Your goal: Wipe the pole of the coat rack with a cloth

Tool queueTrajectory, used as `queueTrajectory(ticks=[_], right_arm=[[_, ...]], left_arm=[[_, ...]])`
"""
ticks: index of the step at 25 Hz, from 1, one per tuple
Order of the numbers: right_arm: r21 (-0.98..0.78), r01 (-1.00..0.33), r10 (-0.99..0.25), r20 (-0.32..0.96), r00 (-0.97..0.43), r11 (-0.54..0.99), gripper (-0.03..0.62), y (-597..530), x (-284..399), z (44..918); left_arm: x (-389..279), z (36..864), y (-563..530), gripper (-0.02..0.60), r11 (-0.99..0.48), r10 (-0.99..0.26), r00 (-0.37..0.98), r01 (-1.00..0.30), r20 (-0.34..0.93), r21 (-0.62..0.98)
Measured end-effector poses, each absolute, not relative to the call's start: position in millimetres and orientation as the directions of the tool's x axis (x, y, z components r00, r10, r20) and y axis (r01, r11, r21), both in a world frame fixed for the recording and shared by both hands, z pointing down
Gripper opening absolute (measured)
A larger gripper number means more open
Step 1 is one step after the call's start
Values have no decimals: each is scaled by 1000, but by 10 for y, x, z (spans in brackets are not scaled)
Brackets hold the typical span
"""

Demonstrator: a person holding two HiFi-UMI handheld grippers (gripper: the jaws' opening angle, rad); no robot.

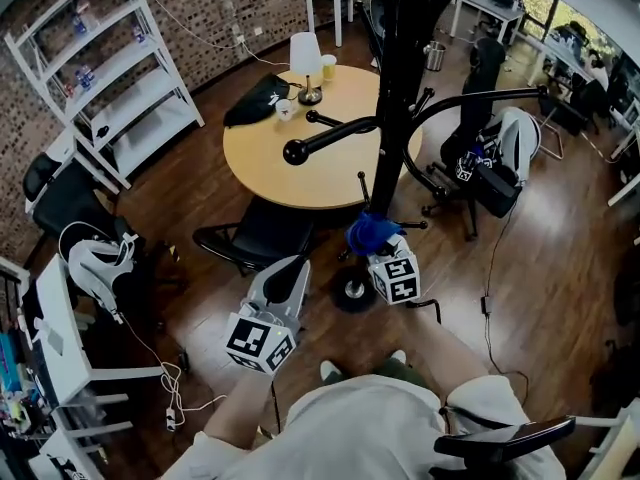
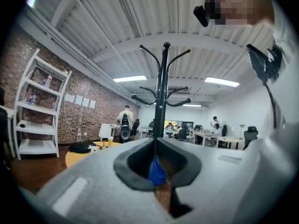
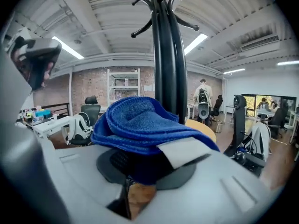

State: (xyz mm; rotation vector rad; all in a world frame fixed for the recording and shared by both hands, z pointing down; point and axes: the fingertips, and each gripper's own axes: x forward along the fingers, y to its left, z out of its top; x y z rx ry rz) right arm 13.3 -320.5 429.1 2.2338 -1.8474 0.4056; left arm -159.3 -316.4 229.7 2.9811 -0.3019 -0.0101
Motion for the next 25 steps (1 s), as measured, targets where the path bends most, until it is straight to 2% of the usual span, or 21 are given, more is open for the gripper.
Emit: queueTrajectory(ticks=[6,10,14,17,21,25], right_arm=[[-18,-997,-987,149,66,-70,98,-2536,109,3096],[-12,-998,-998,-8,-59,59,98,-1804,526,2353],[22,-979,-979,-30,-202,201,98,-1395,1058,2219],[31,-941,-941,-6,-338,337,98,-1239,1244,2216],[2,-907,-906,-18,-422,422,100,-1141,1439,2244],[25,-872,-872,-9,-489,489,100,-1188,1272,2296]], left_arm=[[-1380,2210,-2886,14,-949,-296,955,-295,6,112],[-994,2108,-2596,14,-903,-424,906,-422,-6,80],[-539,2179,-2311,14,-829,-559,829,-558,-31,32],[-394,2217,-2085,14,-740,-672,740,-668,-30,80],[-317,2167,-1853,14,-683,-730,683,-727,-29,73],[-445,2295,-1802,14,-651,-758,653,-755,-9,82]])
